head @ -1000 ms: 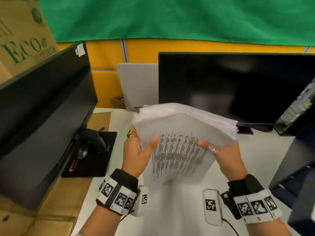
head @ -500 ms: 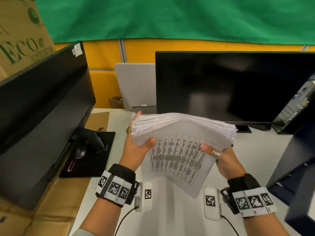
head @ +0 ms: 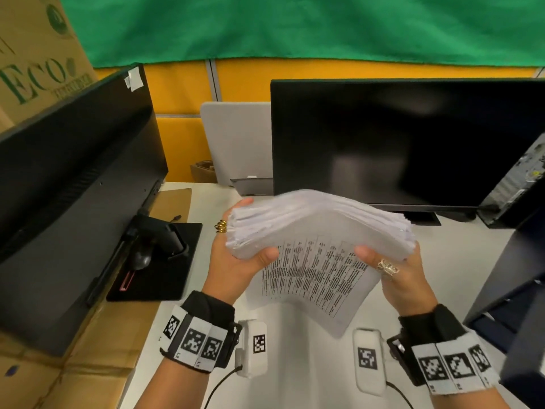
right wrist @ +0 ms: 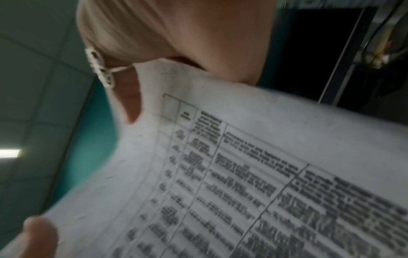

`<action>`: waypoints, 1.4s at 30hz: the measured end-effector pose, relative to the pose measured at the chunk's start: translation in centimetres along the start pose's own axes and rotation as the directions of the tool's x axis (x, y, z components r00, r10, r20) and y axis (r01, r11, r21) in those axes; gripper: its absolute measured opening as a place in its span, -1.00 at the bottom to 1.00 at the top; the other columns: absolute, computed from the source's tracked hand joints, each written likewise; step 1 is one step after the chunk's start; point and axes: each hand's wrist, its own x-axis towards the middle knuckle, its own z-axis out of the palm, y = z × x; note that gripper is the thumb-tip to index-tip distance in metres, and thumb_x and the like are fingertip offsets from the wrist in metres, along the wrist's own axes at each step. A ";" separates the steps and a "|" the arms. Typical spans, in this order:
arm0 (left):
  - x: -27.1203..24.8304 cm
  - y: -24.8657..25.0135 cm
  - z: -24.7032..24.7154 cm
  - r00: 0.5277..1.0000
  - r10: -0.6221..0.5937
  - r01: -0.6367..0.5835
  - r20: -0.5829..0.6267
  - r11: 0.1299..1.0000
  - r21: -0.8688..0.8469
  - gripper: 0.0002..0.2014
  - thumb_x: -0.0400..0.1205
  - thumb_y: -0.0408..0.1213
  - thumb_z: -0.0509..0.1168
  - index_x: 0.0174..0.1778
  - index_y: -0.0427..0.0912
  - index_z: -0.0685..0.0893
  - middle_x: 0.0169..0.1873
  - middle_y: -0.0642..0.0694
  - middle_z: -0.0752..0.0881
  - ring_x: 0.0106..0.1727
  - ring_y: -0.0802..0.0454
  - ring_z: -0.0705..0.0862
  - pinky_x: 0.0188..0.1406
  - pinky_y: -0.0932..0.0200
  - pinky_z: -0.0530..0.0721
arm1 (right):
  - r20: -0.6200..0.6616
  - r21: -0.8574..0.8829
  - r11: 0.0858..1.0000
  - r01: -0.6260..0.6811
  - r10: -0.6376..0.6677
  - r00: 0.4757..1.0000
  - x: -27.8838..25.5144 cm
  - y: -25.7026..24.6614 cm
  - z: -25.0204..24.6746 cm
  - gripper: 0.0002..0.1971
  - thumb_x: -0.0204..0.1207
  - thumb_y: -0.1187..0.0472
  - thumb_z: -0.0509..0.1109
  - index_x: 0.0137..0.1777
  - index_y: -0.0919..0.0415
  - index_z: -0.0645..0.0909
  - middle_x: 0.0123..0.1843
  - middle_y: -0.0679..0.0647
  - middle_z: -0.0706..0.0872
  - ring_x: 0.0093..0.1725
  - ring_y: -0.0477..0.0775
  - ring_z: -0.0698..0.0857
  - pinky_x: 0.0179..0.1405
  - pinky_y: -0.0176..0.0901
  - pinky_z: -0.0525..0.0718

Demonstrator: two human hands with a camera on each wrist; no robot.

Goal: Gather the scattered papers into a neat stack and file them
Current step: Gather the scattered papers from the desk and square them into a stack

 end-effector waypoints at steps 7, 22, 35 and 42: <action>0.2 1.7 0.7 0.966 0.030 -0.063 -0.257 0.991 -0.121 -0.38 0.27 0.37 0.34 0.16 0.15 0.45 0.03 -0.17 0.65 -0.04 0.02 0.74 -0.20 0.25 0.73 | -0.080 -0.075 0.997 -0.008 0.002 0.997 -0.4 0.2 0.0 -0.66 0.24 0.31 0.45 -0.05 -0.12 0.74 -0.03 -0.09 0.83 0.07 0.05 0.76 -0.05 -0.15 0.74; 1.6 2.7 0.1 0.958 -0.209 0.129 -0.197 0.926 -0.356 -0.40 0.27 0.33 0.40 0.12 0.07 0.58 -0.13 0.08 0.81 0.04 -0.07 0.71 -0.01 0.06 0.77 | -0.232 -0.148 0.988 -0.035 -0.001 0.973 0.7 -0.7 1.4 -0.47 -0.09 -0.50 0.46 -0.30 -0.11 0.73 -0.34 -0.19 0.78 -0.29 -0.17 0.77 -0.40 -0.38 0.69; 0.6 -0.3 0.6 0.984 -0.025 0.019 -0.174 0.999 -0.034 -0.57 0.36 -0.49 0.51 -0.17 0.23 0.69 -0.23 0.45 0.75 -0.11 0.45 0.73 -0.22 0.45 0.71 | -0.286 -0.194 0.974 0.116 -0.170 0.943 3.9 -1.9 2.9 -0.42 0.05 -0.37 0.50 -0.09 0.06 0.68 -0.24 -0.18 0.81 -0.18 -0.14 0.79 -0.29 -0.31 0.73; 0.2 -3.1 -1.2 0.953 -0.293 0.292 -0.076 0.956 -0.024 -0.59 0.27 -0.36 0.59 -0.09 0.19 0.72 -0.12 0.08 0.80 0.10 0.10 0.73 -0.05 0.23 0.73 | -0.217 -0.164 0.982 -0.091 0.054 0.975 2.6 0.9 2.6 -0.30 0.05 -0.18 0.60 0.21 0.06 0.60 0.10 0.00 0.78 0.11 0.04 0.76 -0.14 -0.20 0.76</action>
